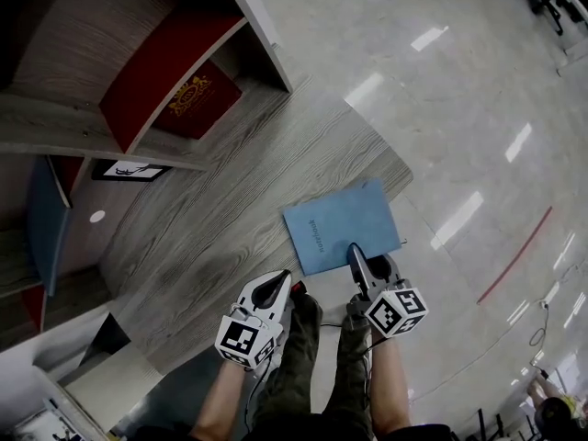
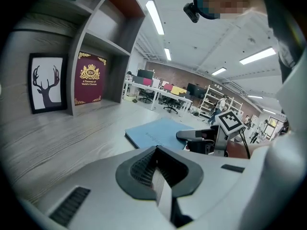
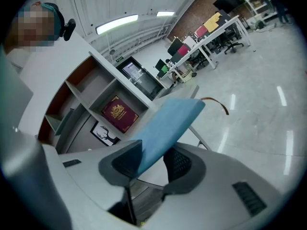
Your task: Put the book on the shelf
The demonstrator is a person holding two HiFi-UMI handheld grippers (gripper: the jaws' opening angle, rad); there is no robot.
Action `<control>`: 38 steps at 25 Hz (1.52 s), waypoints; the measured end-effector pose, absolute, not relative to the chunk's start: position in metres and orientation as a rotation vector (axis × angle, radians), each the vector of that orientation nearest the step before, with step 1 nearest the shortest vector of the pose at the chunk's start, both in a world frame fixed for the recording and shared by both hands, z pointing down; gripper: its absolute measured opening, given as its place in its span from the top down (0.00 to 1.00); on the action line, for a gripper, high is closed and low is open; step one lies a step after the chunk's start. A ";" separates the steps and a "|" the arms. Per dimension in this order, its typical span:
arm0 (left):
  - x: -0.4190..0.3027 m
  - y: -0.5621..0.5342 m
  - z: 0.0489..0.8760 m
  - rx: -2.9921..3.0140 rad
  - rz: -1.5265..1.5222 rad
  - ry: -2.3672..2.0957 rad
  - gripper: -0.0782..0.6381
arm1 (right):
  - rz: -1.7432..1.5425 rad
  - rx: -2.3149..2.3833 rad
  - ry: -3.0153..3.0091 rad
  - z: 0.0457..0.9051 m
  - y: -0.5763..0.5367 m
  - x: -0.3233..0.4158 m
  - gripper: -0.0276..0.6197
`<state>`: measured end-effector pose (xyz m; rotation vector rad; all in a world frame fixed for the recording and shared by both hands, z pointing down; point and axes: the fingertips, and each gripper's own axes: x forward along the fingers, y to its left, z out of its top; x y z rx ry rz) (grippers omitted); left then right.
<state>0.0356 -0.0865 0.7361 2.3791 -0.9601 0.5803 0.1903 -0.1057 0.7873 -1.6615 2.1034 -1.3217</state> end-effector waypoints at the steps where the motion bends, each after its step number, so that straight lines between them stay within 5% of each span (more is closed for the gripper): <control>1: 0.035 -0.087 0.733 2.382 0.575 -0.966 0.88 | -1.314 -1.668 2.108 0.784 -0.107 0.190 0.72; 15: 0.025 -0.101 0.649 2.487 0.475 -1.066 0.88 | -1.096 -1.762 2.242 0.702 -0.112 0.186 0.86; 38: 0.004 -0.091 0.459 2.681 0.155 -1.216 0.88 | -0.438 -1.781 2.429 0.462 -0.081 0.189 0.86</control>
